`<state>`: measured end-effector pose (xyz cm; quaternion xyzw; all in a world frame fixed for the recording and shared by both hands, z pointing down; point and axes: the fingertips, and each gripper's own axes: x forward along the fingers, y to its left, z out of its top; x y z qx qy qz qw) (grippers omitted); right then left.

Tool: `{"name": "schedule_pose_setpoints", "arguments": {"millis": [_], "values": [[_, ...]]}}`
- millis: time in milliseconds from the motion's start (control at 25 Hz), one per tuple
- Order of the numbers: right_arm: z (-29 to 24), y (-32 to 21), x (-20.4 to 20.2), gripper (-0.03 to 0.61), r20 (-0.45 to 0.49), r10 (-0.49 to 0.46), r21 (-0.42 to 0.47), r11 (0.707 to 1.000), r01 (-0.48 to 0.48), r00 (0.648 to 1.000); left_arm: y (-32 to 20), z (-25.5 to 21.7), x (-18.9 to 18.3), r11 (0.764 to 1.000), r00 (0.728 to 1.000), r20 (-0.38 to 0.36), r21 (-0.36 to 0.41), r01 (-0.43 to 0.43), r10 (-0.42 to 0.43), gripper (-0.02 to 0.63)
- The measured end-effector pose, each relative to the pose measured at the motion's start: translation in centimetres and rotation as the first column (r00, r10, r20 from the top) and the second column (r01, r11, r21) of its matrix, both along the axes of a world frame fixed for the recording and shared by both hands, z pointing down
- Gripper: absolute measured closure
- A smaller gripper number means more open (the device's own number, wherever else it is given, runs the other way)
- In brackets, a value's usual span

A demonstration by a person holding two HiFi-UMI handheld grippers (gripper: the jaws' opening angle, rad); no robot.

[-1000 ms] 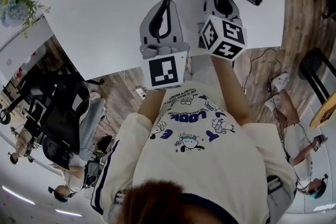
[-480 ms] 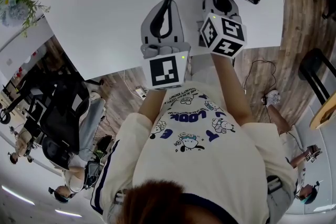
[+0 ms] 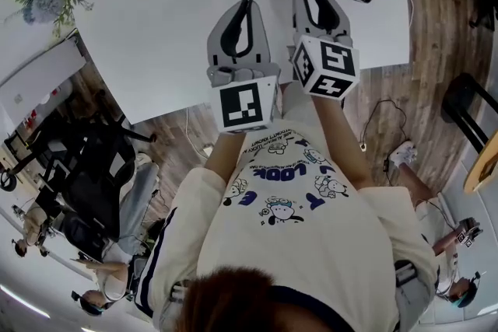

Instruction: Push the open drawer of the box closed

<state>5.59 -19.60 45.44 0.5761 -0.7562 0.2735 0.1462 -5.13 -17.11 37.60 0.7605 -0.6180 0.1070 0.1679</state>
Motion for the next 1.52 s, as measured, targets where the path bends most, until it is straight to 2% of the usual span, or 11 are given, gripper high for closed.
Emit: {"name": "schedule_pose_setpoints", "arguments": {"millis": [200, 520, 840, 1520], "values": [[-4.9, 0.7, -0.6, 0.479, -0.018, -0.019, 0.129, 0.991, 0.021, 1.0, 0.4, -2.5, -0.5, 0.998, 1.0, -0.008, 0.064, -0.009, 0.009, 0.591], [-11.4, 2.3, -1.1, 0.522, -0.054, -0.019, 0.31, 0.95, 0.035, 0.998, 0.8, -6.9, -1.4, 0.985, 1.0, 0.002, 0.173, -0.018, 0.018, 0.591], [-15.0, 3.8, -1.0, 0.526, -0.055, -0.003, 0.385, 0.923, 0.024, 0.999, 1.9, -10.6, -1.2, 0.967, 0.999, -0.002, 0.252, -0.032, 0.033, 0.591], [-17.8, 4.8, -1.7, 0.532, -0.032, -0.014, 0.438, 0.898, 0.027, 0.999, 3.2, -12.9, -0.8, 0.96, 0.999, -0.003, 0.278, -0.036, 0.038, 0.591]]}}
